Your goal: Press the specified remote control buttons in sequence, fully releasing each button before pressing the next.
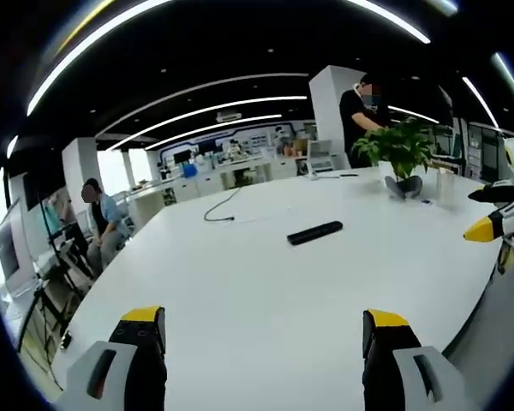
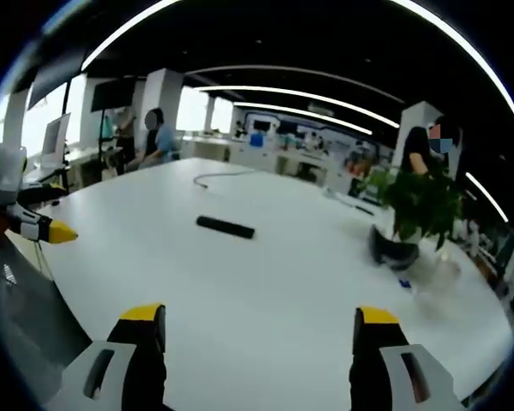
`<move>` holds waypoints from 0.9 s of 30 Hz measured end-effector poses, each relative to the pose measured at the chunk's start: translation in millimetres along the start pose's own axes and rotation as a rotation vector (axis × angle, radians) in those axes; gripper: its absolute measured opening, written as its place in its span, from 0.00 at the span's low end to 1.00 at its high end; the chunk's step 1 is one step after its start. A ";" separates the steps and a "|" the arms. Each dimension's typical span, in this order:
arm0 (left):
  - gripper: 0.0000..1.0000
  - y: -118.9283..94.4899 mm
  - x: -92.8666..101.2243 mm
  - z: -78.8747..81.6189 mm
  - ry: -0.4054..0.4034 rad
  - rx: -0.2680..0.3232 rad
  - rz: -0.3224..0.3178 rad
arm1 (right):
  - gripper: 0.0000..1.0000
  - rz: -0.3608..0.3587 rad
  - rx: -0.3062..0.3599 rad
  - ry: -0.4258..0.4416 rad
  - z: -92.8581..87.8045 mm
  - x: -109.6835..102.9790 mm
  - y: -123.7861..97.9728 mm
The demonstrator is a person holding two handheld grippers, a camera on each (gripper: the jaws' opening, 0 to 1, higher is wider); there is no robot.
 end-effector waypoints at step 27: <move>0.98 0.7 0.4 -0.8 0.000 -0.005 -0.012 | 0.88 0.004 -0.005 -0.003 -0.5 -1.0 1.0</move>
Point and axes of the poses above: the point that each gripper's makers call its tool centre point, and the gripper's own axes: y roughly forward along the fingers, x roughly to its right, z roughly out of its top, the point moved 6 cm from there along -y, roughly backward along the fingers, and after that the axes turned 11 degrees about -x, right-handed, at the moved point
